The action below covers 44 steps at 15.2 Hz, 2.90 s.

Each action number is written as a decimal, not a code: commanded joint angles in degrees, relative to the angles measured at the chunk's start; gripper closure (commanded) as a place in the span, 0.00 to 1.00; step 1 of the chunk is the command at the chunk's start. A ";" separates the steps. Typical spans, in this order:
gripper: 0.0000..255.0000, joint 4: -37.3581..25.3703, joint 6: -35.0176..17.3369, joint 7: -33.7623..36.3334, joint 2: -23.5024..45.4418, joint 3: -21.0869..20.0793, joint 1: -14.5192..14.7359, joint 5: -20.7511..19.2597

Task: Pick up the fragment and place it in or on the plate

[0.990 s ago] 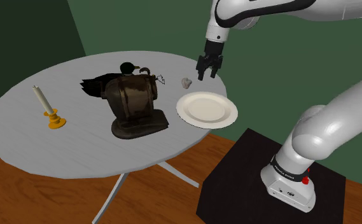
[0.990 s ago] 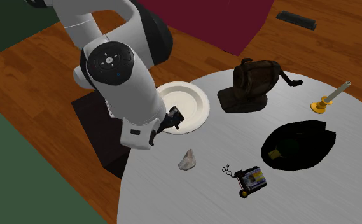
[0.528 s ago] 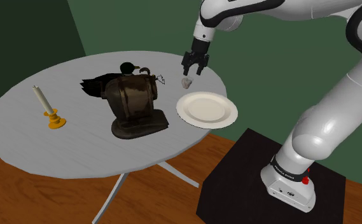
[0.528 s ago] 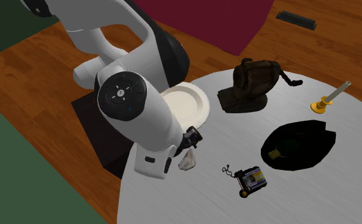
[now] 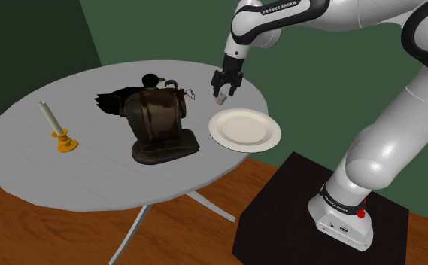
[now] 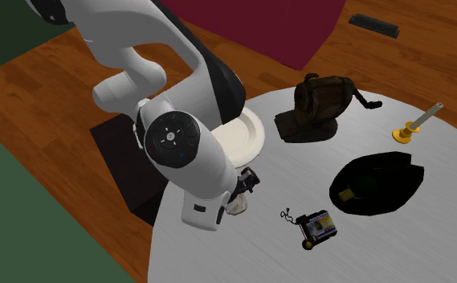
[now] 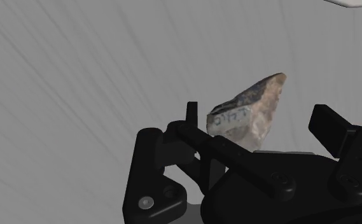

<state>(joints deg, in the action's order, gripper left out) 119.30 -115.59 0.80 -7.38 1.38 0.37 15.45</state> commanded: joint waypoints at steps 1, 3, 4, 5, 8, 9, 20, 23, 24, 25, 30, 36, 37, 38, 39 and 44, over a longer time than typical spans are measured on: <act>0.00 0.21 -0.44 -0.11 0.22 -0.01 0.01 0.06; 0.00 0.21 -0.44 -0.11 0.22 -0.01 0.01 0.06; 0.00 0.21 -0.44 -0.11 0.22 -0.01 0.01 0.06; 0.00 0.21 -0.44 -0.11 0.22 -0.01 0.01 0.06; 1.00 0.21 -0.43 -0.11 0.22 -0.01 0.01 0.06; 1.00 0.21 -0.43 -0.11 0.22 -0.01 0.01 0.06; 0.00 -3.75 1.91 3.43 1.63 -1.26 0.43 -3.88; 0.00 -15.85 9.50 12.52 8.05 -4.85 2.58 -15.07; 0.00 -16.16 9.71 12.71 8.23 -4.80 2.77 -15.33; 0.00 -15.48 8.95 12.71 8.30 -4.76 2.81 -15.34; 0.00 -12.26 5.21 12.74 8.83 -4.76 2.83 -15.37; 0.00 -11.32 4.04 12.75 9.05 -4.76 2.83 -15.38; 0.00 -11.32 4.04 12.75 9.05 -4.76 2.83 -15.38; 0.00 -11.32 4.04 12.75 9.05 -4.76 2.83 -15.38; 0.00 -11.33 4.05 12.75 9.05 -4.76 2.83 -15.38; 1.00 -11.33 4.05 12.75 9.05 -4.76 2.83 -15.38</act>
<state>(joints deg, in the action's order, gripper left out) 107.97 -111.54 13.55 1.68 -3.38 3.20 0.07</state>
